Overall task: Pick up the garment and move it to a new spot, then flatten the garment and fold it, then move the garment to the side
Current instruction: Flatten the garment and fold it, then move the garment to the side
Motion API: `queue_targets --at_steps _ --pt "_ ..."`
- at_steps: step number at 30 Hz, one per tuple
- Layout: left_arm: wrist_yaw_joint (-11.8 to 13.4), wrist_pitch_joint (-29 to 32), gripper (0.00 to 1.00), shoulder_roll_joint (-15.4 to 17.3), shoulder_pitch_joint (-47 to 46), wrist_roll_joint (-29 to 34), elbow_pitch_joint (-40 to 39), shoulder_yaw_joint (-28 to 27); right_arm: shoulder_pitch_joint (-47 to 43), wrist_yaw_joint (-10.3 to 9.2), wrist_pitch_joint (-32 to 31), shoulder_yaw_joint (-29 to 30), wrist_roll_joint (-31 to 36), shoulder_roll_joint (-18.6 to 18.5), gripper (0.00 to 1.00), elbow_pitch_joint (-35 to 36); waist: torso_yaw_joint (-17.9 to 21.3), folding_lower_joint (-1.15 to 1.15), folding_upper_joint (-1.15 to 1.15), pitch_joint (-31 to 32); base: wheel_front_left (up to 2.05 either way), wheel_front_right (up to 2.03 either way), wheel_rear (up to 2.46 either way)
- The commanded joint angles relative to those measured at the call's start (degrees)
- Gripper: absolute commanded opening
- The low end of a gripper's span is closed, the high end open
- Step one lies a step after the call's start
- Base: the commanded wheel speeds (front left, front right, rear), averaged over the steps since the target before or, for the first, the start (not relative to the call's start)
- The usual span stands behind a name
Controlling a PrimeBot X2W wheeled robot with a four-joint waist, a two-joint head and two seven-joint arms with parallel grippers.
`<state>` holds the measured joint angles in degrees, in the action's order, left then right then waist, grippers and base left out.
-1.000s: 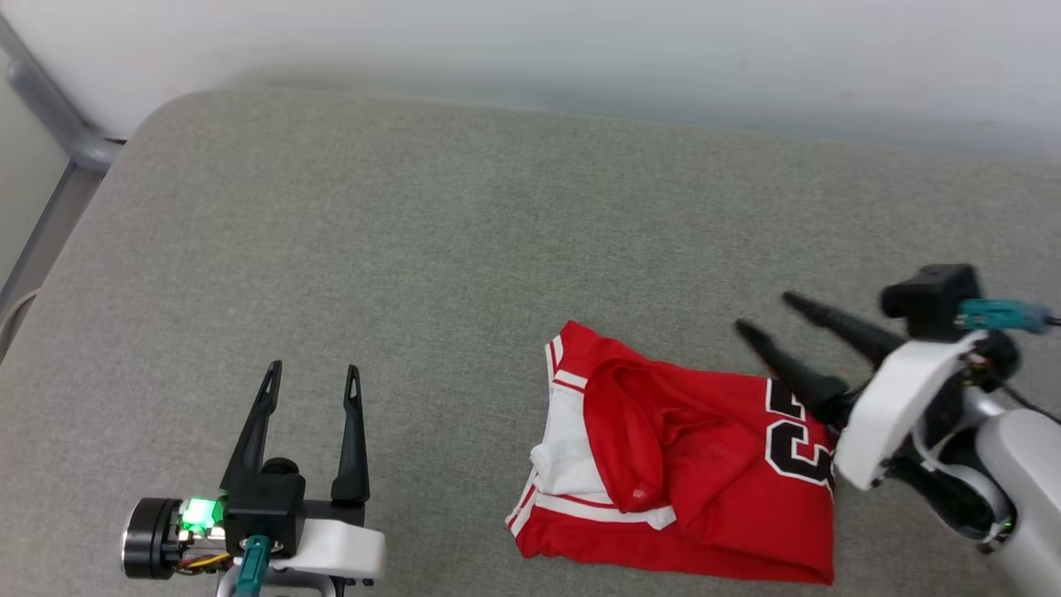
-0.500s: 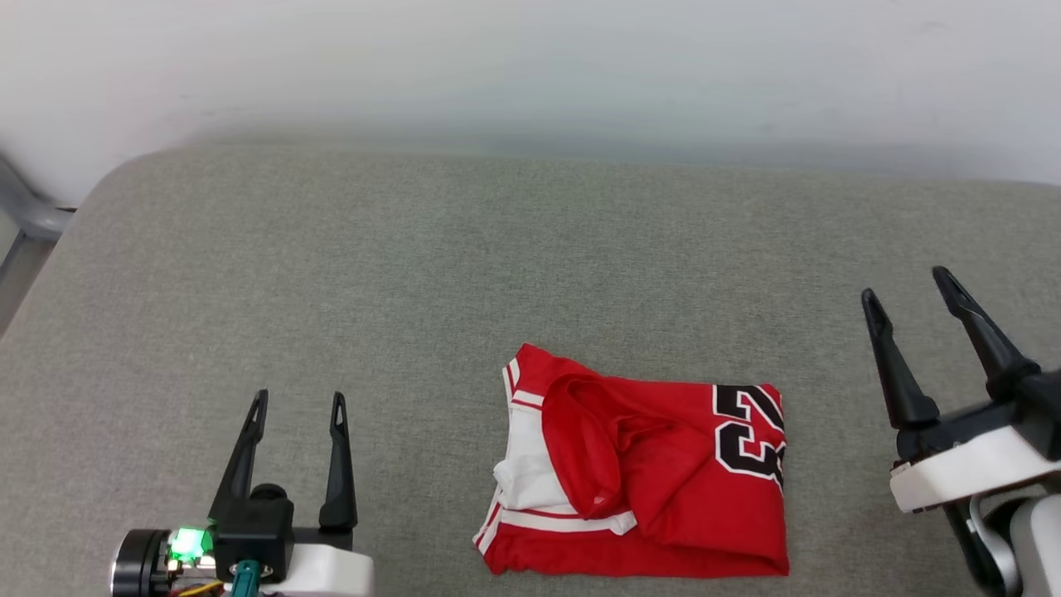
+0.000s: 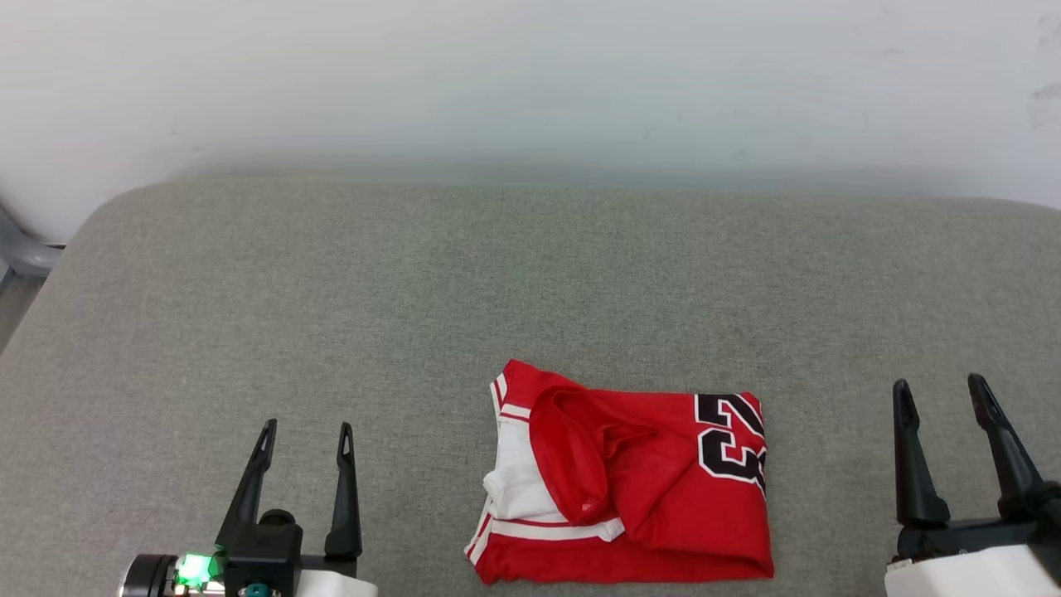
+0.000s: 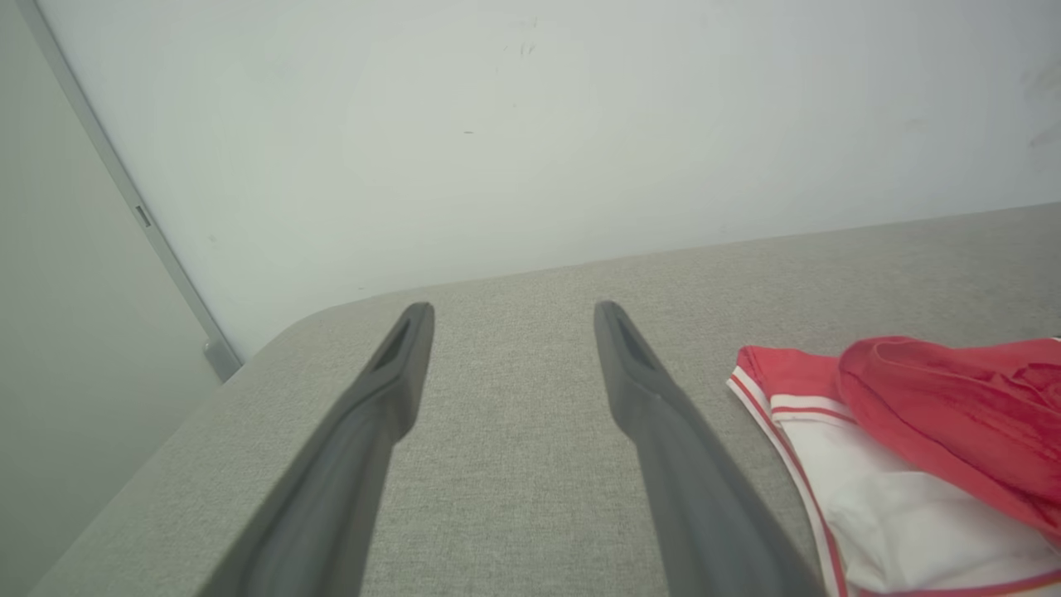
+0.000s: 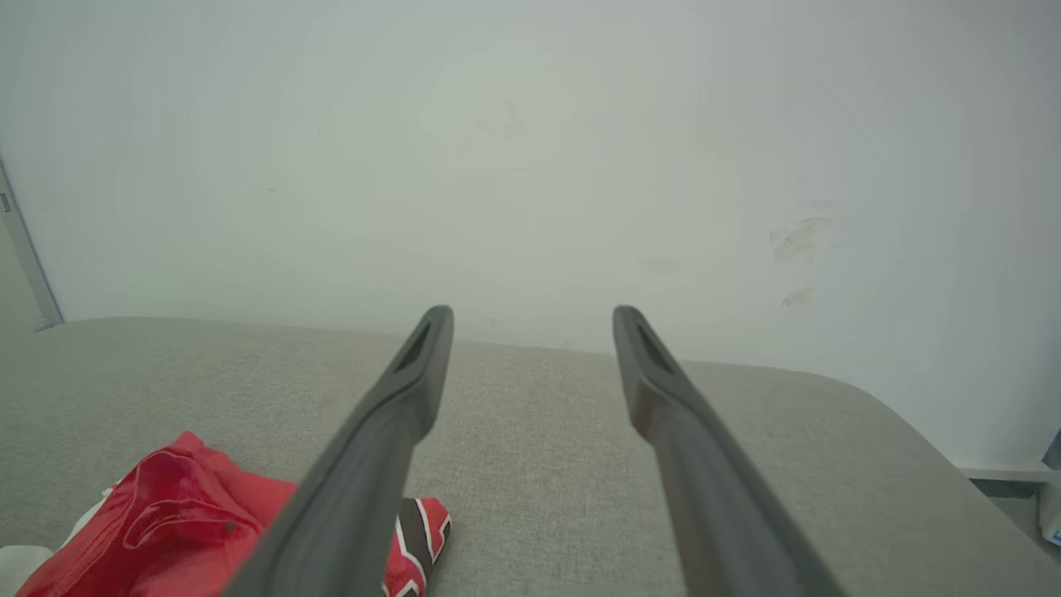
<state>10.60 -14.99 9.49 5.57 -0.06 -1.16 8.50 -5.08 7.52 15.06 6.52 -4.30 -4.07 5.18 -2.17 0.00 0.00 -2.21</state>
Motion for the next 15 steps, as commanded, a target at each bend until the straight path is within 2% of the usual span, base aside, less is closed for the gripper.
queue_targets --at_steps 1,15 --pt "0.19 -0.27 1.0 0.16 0.46 0.25 0.07 -0.01 -0.83 -0.07 0.11 0.24 -0.06 0.41 1.0 0.31 0.05 0.0 0.0 0.17 0.0 0.0 0.0" --pt "0.12 -0.27 1.0 0.49 1.37 -0.3 0.78 0.62 -4.19 -0.07 0.11 -1.62 -0.58 1.27 1.0 -2.66 0.14 0.0 0.0 0.52 0.0 0.0 0.0"
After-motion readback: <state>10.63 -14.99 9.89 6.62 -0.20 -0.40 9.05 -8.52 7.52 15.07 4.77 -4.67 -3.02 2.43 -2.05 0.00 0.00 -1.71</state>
